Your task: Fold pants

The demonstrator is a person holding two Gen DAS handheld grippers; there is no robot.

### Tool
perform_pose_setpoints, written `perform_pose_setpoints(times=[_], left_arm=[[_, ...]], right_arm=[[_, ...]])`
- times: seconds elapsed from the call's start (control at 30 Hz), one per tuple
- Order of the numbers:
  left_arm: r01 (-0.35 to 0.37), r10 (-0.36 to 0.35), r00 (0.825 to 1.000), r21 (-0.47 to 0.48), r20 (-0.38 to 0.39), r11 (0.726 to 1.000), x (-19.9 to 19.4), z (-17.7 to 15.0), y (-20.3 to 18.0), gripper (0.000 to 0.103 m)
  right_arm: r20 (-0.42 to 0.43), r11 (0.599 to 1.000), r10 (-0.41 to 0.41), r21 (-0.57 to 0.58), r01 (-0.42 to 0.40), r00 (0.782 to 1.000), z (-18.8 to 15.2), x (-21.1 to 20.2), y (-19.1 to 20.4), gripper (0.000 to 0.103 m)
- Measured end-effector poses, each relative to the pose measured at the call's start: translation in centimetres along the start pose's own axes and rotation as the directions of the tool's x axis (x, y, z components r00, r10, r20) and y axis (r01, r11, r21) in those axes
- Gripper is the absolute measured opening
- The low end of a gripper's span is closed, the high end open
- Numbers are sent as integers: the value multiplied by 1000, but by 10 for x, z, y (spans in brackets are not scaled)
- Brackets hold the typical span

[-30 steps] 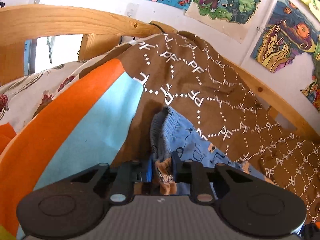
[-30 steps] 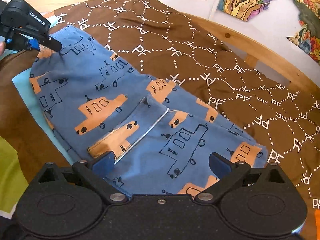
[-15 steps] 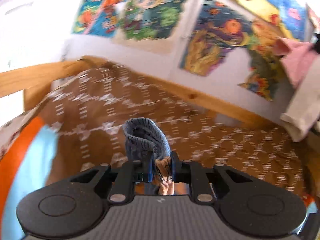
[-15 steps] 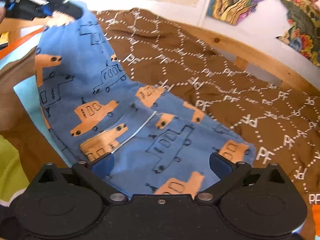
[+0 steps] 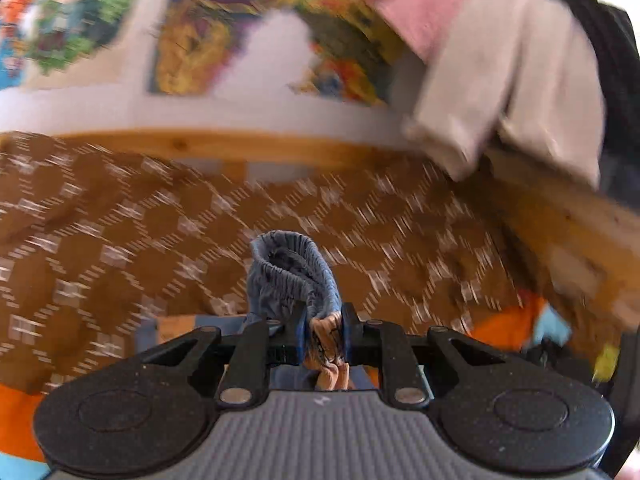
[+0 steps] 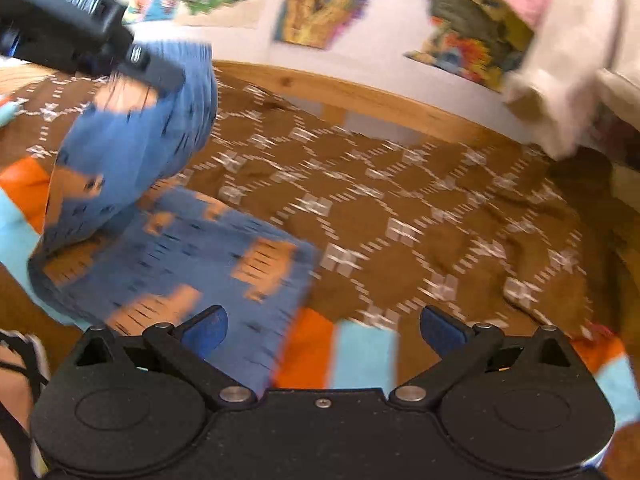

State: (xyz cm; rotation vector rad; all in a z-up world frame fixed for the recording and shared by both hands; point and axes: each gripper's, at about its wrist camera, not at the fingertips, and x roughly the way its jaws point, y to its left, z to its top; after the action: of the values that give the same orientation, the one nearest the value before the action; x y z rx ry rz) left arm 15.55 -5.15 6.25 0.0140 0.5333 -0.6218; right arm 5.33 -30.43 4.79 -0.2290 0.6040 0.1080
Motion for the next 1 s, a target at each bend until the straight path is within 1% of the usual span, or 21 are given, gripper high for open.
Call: perform_pose_setpoints(times=[0.03, 0.1, 0.13, 0.17, 0.2, 0.23, 0.3, 0.37, 0.5, 0.57, 0.63, 0.67, 0.7, 0.73, 0.77, 0.83, 0.87, 0.9, 0.93, 0.97, 1.0], left_arm=[[6, -5, 999, 27, -39, 1000, 13, -7, -8, 21], [23, -17, 995, 63, -99, 998, 35, -23, -20, 26], [36, -27, 992, 73, -125, 997, 43, -30, -25, 33], [50, -38, 988, 79, -150, 996, 50, -37, -28, 48], [61, -47, 985, 82, -165, 995, 53, -44, -30, 59], [65, -50, 984, 84, -171, 994, 52, -50, -31, 61], [74, -58, 986, 98, -158, 992, 45, -58, -29, 73], [67, -47, 987, 129, -153, 989, 37, -64, -26, 76], [55, -21, 984, 192, -176, 980, 29, -77, -18, 76], [45, -6, 983, 208, -184, 977, 25, -81, -16, 75], [46, -8, 982, 202, -186, 978, 23, -85, -14, 71], [49, -11, 981, 193, -191, 980, 23, -87, -13, 67], [54, -17, 980, 184, -199, 981, 23, -88, -12, 61], [60, -22, 979, 181, -204, 982, 23, -89, -11, 59], [56, -18, 980, 186, -200, 981, 22, -91, -11, 55], [39, 0, 981, 201, -192, 979, 24, -92, -10, 48], [31, 9, 981, 203, -193, 979, 25, -92, -10, 42], [26, 13, 981, 198, -196, 980, 26, -93, -8, 37], [29, 9, 980, 187, -198, 982, 26, -92, -6, 34], [34, 2, 980, 178, -198, 984, 26, -91, -5, 29], [40, -6, 980, 169, -197, 985, 26, -91, -4, 25]], right_arm=[[-12, 1000, -17, 9, 17, 1000, -5, 0, -7, 102], [-36, 999, -44, 30, 45, 998, -13, -1, -20, 102], [-47, 997, -55, 42, 57, 997, -17, -1, -26, 102], [-58, 996, -62, 53, 65, 996, -21, -2, -31, 102], [-68, 995, -67, 63, 71, 995, -24, -2, -35, 102], [-75, 995, -69, 71, 75, 995, -27, -2, -39, 102], [-87, 994, -68, 81, 75, 994, -31, -2, -43, 102], [-95, 993, -66, 91, 75, 993, -33, -1, -46, 102], [-96, 989, -37, 137, 50, 995, -28, 1, -46, 102], [-87, 984, 12, 180, 4, 996, -22, 3, -45, 102], [-76, 970, 69, 238, -49, 995, -14, 7, -43, 101], [-71, 957, 106, 277, -83, 992, -10, 11, -42, 100], [-66, 942, 147, 314, -119, 987, -7, 14, -41, 97], [-63, 928, 182, 341, -151, 981, -4, 19, -39, 92], [-63, 916, 212, 360, -176, 975, 0, 23, -36, 90], [-60, 900, 254, 381, -213, 965, 7, 33, -28, 78], [-54, 894, 271, 383, -231, 961, 10, 37, -24, 75], [-51, 891, 283, 383, -243, 958, 13, 40, -20, 68], [-53, 890, 289, 382, -248, 956, 16, 45, -16, 59], [-59, 888, 296, 384, -252, 953, 18, 49, -14, 54], [-65, 884, 304, 390, -256, 950, 20, 54, -12, 46]])
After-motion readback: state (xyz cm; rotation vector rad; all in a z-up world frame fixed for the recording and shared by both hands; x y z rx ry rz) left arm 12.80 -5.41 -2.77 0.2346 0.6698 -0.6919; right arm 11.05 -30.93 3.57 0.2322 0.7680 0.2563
